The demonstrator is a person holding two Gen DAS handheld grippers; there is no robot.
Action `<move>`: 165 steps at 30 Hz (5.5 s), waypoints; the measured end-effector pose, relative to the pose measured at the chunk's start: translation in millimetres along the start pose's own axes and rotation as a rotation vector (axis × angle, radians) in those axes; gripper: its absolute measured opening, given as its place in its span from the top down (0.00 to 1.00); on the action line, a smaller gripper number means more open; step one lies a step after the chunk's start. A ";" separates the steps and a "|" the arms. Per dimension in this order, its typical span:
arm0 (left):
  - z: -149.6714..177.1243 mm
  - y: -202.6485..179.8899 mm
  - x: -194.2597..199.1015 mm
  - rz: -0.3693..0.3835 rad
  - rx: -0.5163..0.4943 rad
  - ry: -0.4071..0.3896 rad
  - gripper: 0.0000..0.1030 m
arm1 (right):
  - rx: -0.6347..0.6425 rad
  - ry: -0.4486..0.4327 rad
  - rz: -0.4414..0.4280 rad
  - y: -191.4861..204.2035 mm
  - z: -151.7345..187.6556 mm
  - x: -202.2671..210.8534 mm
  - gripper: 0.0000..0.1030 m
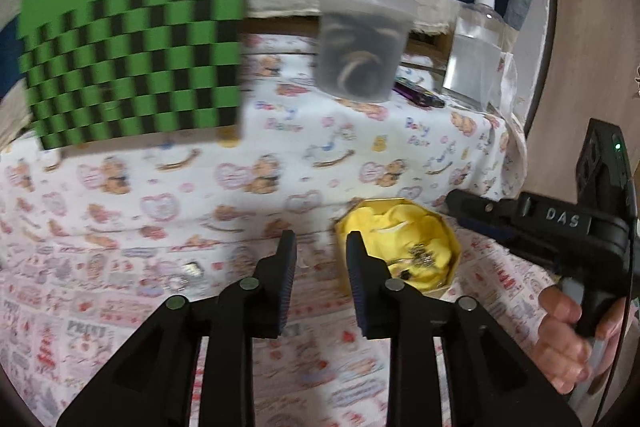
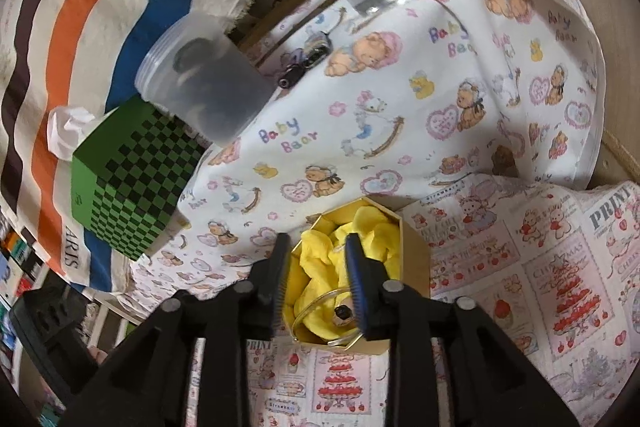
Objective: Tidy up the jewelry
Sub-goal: 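Carry both pieces over the yellow-lined box and open both tools to drop them, then withdraw both open tools from the box, then lower the left tool onto the silver ring on the cloth and close on it, then lift the ring with the left tool while the right tool grasps a silver chain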
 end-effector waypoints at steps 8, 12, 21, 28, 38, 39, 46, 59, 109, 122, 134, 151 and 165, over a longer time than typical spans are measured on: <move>11.6 26.7 16.5 -0.085 -0.022 -0.045 0.32 | 0.156 -0.049 0.087 23.0 6.4 0.5 0.48; 11.9 35.5 28.3 -0.152 -0.033 -0.102 0.22 | 0.238 -0.083 0.140 35.0 10.6 3.0 0.38; 8.4 53.8 38.7 -0.195 -0.003 -0.166 0.06 | 0.318 -0.108 0.200 43.5 16.7 -0.2 0.29; 9.1 66.9 35.6 -0.221 0.027 -0.157 0.05 | 0.342 -0.122 0.234 44.1 18.9 -1.0 0.26; 10.4 94.9 19.9 -0.252 0.077 -0.094 0.05 | 0.349 -0.123 0.255 42.9 18.2 -3.3 0.24; 10.0 97.3 19.0 -0.252 0.083 -0.090 0.05 | 0.353 -0.121 0.261 43.1 18.8 -4.5 0.24; 9.7 113.6 14.2 -0.272 0.121 -0.072 0.05 | 0.359 -0.103 0.273 43.0 22.4 -9.5 0.24; 8.0 142.2 -8.8 -0.193 0.274 0.017 0.07 | 0.375 -0.085 0.292 42.8 26.4 -15.4 0.24; 55.2 110.0 -98.2 -0.398 0.225 0.321 0.00 | 0.396 -0.034 0.321 40.4 28.9 -23.5 0.23; 34.3 126.0 -84.9 -0.241 0.289 0.212 0.70 | 0.418 -0.042 0.326 43.0 29.9 -22.0 0.23; 31.3 110.0 -90.7 -0.303 0.101 0.266 0.71 | 0.422 -0.046 0.324 44.0 29.9 -20.0 0.23; 16.6 112.5 -5.4 -0.181 0.157 0.065 0.81 | 0.507 -0.036 0.253 66.2 37.5 -14.9 0.28; -2.0 179.3 37.7 -0.225 0.297 -0.090 0.81 | 0.580 0.185 0.091 151.4 76.1 -76.0 0.37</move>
Point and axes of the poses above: each gripper's, at about its wrist camera, not at the fingertips, and x roughly against the way its jaws point, y to its left, z to its underside, the point moved 5 cm from there along -x, roughly the way its jaws point, and after that the axes turned 3 degrees about x, right-handed, at the moved point
